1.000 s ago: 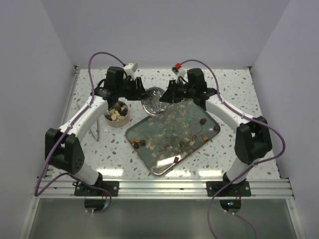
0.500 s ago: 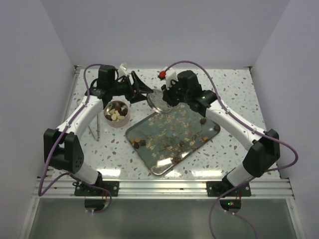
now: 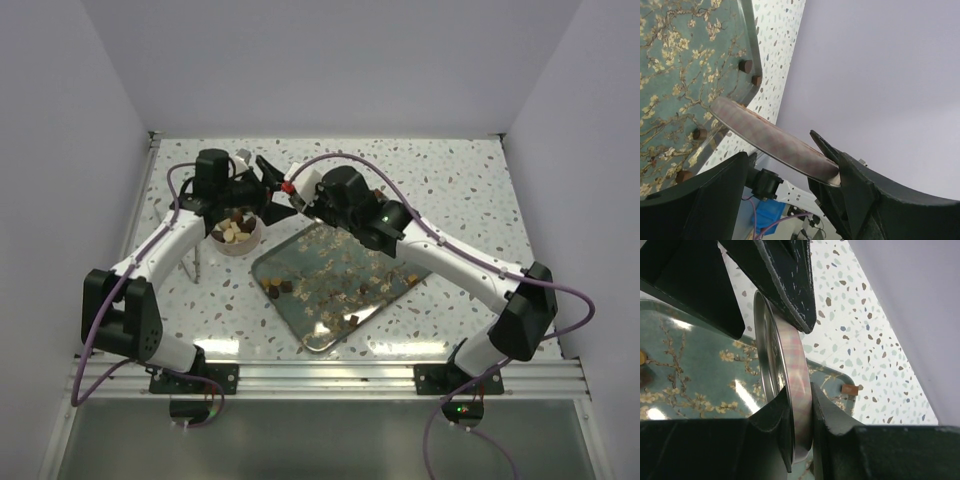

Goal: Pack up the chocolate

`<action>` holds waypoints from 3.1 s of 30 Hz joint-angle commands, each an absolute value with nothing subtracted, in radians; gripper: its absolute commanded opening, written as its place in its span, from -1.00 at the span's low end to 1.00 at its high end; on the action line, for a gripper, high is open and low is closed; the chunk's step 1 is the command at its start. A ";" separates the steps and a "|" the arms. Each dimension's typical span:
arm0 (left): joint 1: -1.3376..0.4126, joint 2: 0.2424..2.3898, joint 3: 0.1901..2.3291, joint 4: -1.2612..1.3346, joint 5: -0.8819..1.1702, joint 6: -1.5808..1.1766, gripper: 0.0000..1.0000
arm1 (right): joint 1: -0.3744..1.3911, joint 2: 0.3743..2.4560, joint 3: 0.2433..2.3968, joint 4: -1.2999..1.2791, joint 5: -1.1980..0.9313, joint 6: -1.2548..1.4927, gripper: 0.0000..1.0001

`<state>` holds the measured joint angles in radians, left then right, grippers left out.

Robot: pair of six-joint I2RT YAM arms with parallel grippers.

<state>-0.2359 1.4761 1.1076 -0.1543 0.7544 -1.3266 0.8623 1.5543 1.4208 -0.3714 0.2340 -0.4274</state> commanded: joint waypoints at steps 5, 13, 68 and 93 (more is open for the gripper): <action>-0.233 1.442 1.032 -0.017 0.752 -1.439 0.57 | 0.933 1.486 1.411 -0.247 0.282 -0.544 -1.00; -0.235 1.454 1.017 0.043 0.739 -1.465 0.37 | 0.982 1.450 1.361 -0.209 0.262 -0.575 -0.99; 0.024 1.479 0.876 0.627 0.959 -1.193 -1.00 | 0.460 1.649 1.390 0.181 -0.543 0.749 0.41; 0.075 1.485 0.766 1.086 0.954 -1.483 -1.00 | 0.511 1.939 1.350 0.594 -0.770 1.092 0.30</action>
